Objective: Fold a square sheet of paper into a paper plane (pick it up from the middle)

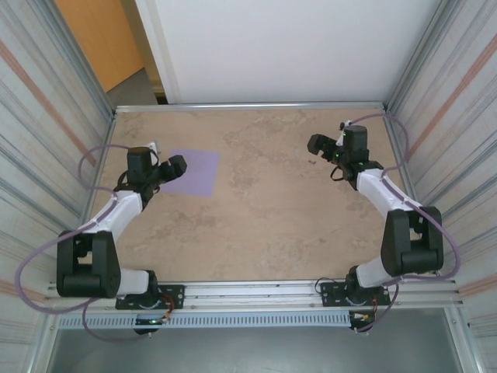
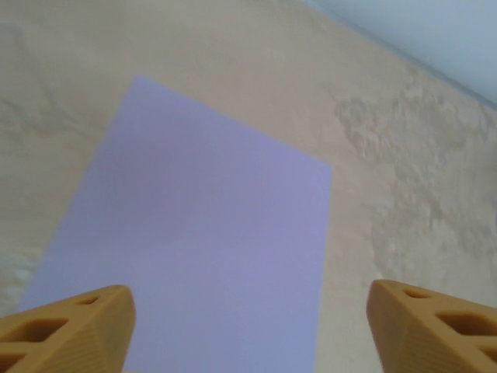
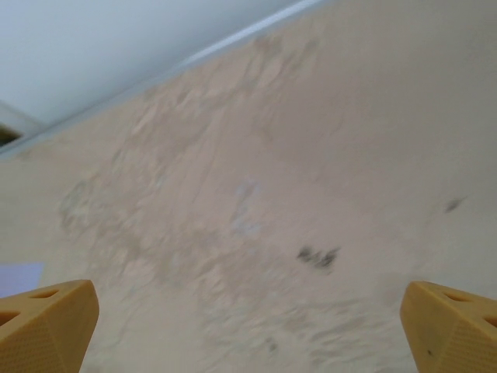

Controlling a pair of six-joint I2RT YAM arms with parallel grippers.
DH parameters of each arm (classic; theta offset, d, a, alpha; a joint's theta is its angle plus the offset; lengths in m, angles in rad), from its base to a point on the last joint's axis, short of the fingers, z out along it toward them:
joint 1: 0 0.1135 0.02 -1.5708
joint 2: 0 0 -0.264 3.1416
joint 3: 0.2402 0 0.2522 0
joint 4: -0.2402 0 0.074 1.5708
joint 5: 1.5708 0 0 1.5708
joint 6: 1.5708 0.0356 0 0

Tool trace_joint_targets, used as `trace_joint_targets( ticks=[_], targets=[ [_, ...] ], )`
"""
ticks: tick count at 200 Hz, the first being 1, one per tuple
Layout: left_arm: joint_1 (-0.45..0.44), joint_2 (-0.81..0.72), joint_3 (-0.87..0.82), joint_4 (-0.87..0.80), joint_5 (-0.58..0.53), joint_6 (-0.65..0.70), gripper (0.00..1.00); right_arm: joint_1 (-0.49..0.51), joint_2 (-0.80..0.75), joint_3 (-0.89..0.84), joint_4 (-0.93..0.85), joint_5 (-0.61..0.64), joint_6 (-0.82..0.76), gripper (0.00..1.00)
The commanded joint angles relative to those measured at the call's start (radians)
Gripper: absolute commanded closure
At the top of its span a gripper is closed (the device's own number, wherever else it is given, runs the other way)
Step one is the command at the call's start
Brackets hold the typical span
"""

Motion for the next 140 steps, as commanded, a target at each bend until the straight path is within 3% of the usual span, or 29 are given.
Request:
trace_joint_targets(
  ticks=[1, 21, 45, 79, 140],
  targets=[
    [0.006, 0.086, 0.056, -0.073, 0.164, -0.093, 0.34, 0.055, 0.068, 0.056, -0.102, -0.111, 0.100, 0.06],
    [0.001, 0.184, 0.133, -0.144, 0.157, -0.103, 0.50, 0.111, 0.113, 0.082, -0.091, -0.129, 0.113, 0.12],
    [0.001, 0.275, 0.199, -0.188, 0.114, -0.112, 0.59, 0.160, 0.160, 0.100, -0.075, -0.148, 0.132, 0.15],
    [0.002, 0.397, 0.305, -0.267, 0.083, -0.098, 0.66, 0.193, 0.209, 0.123, -0.082, -0.157, 0.149, 0.22],
    [0.002, 0.515, 0.381, -0.320, 0.076, -0.095, 0.77, 0.196, 0.231, 0.114, -0.090, -0.148, 0.164, 0.23]
  ],
)
